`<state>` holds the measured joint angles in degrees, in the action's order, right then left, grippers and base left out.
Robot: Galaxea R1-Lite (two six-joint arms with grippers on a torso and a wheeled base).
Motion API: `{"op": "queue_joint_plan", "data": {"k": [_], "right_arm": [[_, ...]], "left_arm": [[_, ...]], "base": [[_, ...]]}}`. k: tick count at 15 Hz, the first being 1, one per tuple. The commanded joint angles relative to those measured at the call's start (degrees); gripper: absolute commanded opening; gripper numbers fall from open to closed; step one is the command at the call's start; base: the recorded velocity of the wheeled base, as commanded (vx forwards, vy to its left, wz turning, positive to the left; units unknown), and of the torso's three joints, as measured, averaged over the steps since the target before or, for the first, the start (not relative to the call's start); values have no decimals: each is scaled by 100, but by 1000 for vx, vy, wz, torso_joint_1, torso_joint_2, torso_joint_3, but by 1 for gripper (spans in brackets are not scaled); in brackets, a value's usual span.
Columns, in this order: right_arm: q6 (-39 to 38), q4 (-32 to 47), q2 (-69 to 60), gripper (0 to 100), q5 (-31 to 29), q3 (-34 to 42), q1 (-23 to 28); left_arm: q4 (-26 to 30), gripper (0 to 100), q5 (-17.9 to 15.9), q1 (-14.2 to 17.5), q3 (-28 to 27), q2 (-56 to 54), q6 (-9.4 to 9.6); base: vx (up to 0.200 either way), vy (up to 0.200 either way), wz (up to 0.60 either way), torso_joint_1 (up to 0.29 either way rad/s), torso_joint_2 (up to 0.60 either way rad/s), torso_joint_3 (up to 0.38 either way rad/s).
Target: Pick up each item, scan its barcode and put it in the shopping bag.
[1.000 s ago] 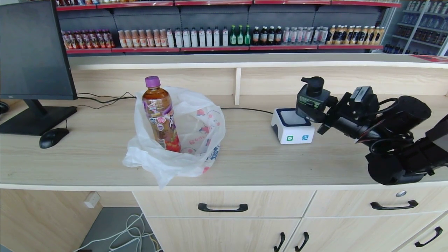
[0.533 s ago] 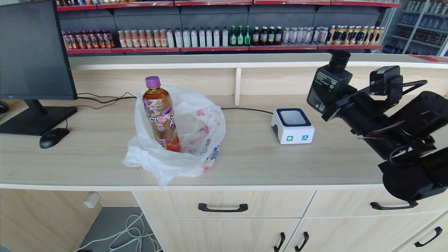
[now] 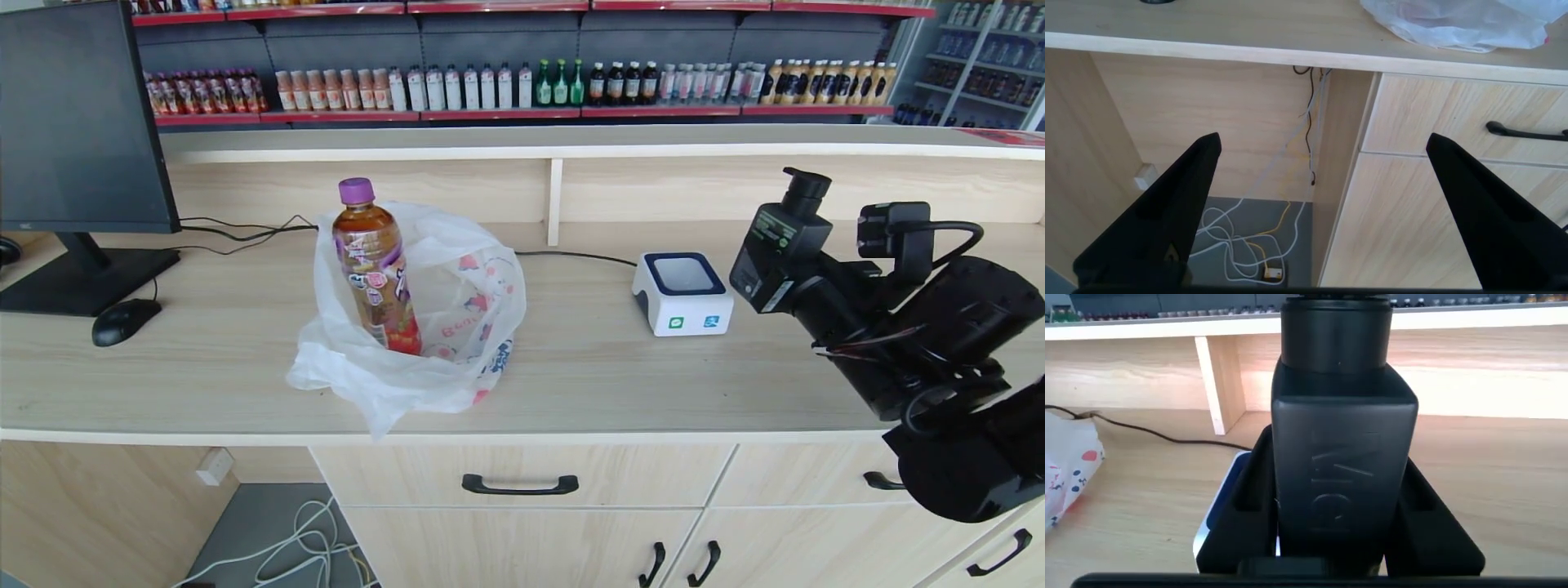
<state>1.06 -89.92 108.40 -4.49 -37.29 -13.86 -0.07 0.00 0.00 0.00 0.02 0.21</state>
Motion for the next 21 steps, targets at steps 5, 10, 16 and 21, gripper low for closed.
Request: {"op": "queue_joint_plan", "data": {"k": [5, 10, 16, 21], "right_arm": [[-1, -8, -29, 0, 0, 46, -3], [-9, -8, 6, 0, 0, -6, -11], [-18, -8, -21, 0, 0, -121, -222], [-18, -8, -179, 0, 0, -41, -214]], "left_arm": [[-1, 100, 0, 0, 0, 6, -3], [-1, 100, 0, 0, 0, -2, 6], [-1, 100, 0, 0, 0, 6, 14], [-1, 100, 0, 0, 0, -2, 6]], "base": [[0, 160, 0, -1, 0, 2], [0, 40, 0, 4, 2, -1], [0, 0, 200, -1, 2, 1], [0, 0, 600, 4, 3, 2]]}}
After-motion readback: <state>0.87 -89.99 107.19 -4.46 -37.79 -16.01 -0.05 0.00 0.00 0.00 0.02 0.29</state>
